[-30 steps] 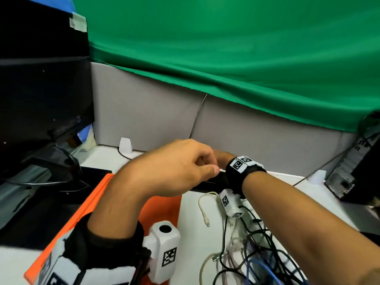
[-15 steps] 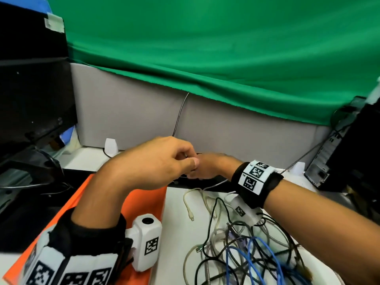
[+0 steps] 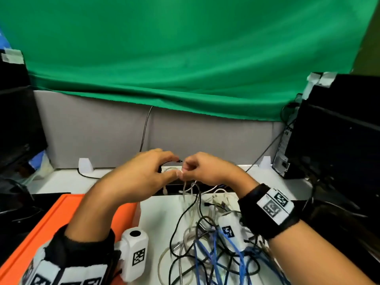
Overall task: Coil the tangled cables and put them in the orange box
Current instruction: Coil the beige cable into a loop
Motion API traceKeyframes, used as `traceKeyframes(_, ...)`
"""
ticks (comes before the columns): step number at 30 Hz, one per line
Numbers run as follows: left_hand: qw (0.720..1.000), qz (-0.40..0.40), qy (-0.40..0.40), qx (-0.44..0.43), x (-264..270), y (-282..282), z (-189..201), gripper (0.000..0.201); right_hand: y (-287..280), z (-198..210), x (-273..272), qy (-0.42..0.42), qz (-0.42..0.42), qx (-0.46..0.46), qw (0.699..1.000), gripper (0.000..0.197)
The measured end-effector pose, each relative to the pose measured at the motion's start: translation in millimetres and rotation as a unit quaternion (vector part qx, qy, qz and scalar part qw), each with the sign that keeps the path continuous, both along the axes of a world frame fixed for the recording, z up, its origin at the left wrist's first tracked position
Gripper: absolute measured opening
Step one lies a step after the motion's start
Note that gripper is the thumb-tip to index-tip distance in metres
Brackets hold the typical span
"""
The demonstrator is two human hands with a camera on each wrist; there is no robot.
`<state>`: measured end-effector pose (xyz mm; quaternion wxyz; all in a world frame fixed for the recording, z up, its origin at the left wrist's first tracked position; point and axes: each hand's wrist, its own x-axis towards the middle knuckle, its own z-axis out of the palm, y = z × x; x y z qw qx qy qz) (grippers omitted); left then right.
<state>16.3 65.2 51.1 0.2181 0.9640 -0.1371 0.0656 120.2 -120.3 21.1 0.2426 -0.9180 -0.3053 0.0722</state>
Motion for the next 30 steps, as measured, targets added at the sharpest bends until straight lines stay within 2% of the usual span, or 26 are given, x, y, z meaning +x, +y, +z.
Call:
traceKeyframes(2,1.0,0.012,-0.012,-0.016,3.7,-12.0,1.5,0.045,-13.2,13.2,-16.1,0.031,0.03,0.11,0.993,0.018)
traceKeyframes(3,0.999,0.019,-0.026,-0.037,5.8,-18.3,2.6,0.04,-18.7,17.9,-23.2,0.047,0.039,0.163,0.985,0.019)
traceKeyframes(5,0.992,0.039,-0.07,-0.102,11.2,-28.9,6.1,0.026,-29.2,24.2,-36.6,0.081,0.056,0.264,0.959,0.018)
traceKeyframes(9,0.966,0.032,-0.12,-0.227,14.4,-39.7,13.3,0.029,-32.6,29.3,-53.9,0.095,0.06,0.403,0.908,0.012)
traceKeyframes(12,0.911,0.027,-0.14,-0.386,8.9,-40.6,18.4,0.032,-34.0,32.9,-59.3,0.088,0.057,0.428,0.898,0.011)
traceKeyframes(15,0.831,0.038,-0.189,-0.522,1.0,-23.1,30.5,0.033,-44.9,34.8,-61.8,0.107,0.073,0.381,0.915,0.02)
traceKeyframes(17,0.784,0.033,-0.175,-0.594,-3.7,-1.4,37.2,0.033,-54.9,38.9,-63.1,0.074,0.072,0.374,0.922,0.024)
traceKeyframes(19,0.767,0.031,-0.137,-0.626,-7.9,14.7,39.2,0.034,-62.9,44.6,-66.3,0.022,0.065,0.386,0.92,0.02)
traceKeyframes(21,0.777,0.011,-0.091,-0.623,-9.5,21.3,37.5,0.04,-68.6,49.2,-69.6,-0.014,0.066,0.41,0.909,0.015)
traceKeyframes(23,0.769,-0.055,-0.007,-0.637,-8.0,22.9,34.8,0.045,-72.9,52.0,-70.6,-0.052,0.047,0.443,0.894,0.016)
traceKeyframes(24,0.749,-0.113,0.048,-0.651,-7.7,22.7,33.1,0.046,-74.1,52.1,-69.1,-0.072,0.026,0.459,0.885,0.018)
traceKeyframes(25,0.709,-0.191,0.107,-0.67,-6.6,21.9,32.7,0.045,-75.6,52.2,-66.2,-0.095,0.0,0.468,0.879,0.02)
traceKeyframes(27,0.583,-0.349,0.185,-0.709,-2.9,20.4,31.1,0.041,-76.9,50.5,-59.2,-0.139,-0.044,0.451,0.881,0.02)
traceKeyframes(28,0.538,-0.386,0.188,-0.726,-2.1,18.4,32.1,0.04,-76.4,49.8,-57.5,-0.149,-0.052,0.432,0.888,0.019)
traceKeyframes(30,0.481,-0.409,0.143,-0.762,-2.5,12.4,36.5,0.04,-72.8,47.6,-57.2,-0.155,-0.048,0.376,0.912,0.018)
